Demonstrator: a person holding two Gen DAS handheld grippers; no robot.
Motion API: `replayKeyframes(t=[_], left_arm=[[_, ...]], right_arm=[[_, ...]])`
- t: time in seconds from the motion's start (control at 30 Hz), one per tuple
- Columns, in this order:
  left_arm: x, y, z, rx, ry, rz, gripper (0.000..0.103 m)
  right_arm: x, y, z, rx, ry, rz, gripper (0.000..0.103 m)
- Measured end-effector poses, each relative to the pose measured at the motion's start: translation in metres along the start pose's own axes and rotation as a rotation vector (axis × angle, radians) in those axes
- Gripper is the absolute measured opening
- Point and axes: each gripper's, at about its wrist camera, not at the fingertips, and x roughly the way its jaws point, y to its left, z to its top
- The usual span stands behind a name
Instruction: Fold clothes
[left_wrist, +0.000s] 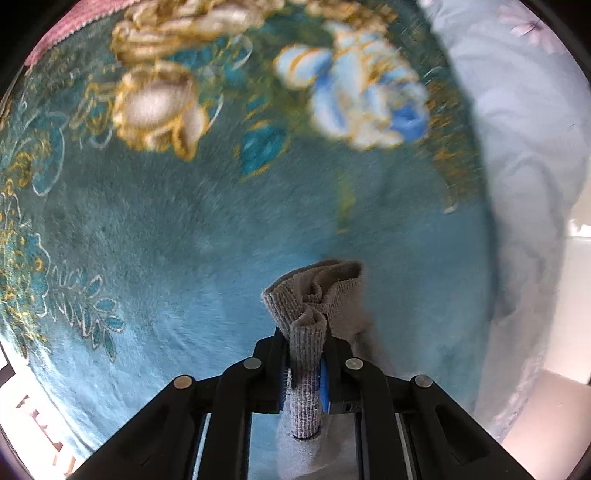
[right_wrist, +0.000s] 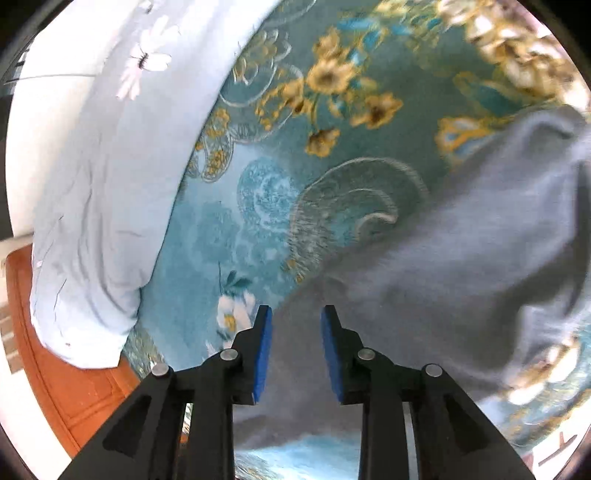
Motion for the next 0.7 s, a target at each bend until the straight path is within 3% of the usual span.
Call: replayKeyframes(t=[0.07,0.17,0.27,0.33,0.5,0.7], left_arm=[[-0.022,0.001,0.008,0.009,-0.039,-0.028,0.013],[-0.05,0.016,0.019,0.053,-0.1,0.057,0.013],[-0.069,0.021,0.031,-0.008,-0.15,0.054,0.013],[-0.077,0.007,0.026,0.024,-0.168,0.044,0.013],[-0.09,-0.061,-0.048,0.4,-0.179,0.04,0.013],[-0.073,-0.122,-0.198,0.861,-0.152,0.076,0.013]], right_arm=[[-0.03,-0.01,-0.008,-0.029,-0.03,0.0,0.028],[-0.075,-0.034,-0.008,-0.048,-0.071,-0.043,0.028],[-0.108,-0.074,-0.021,0.026,-0.101,-0.052,0.028],[-0.125,-0.099,-0.031,0.087,-0.12,-0.04,0.028],[-0.147,-0.135,-0.055,0.176,-0.148,0.006,0.028],[-0.159,-0.132,-0.084,0.134,-0.133,0.049,0.028]])
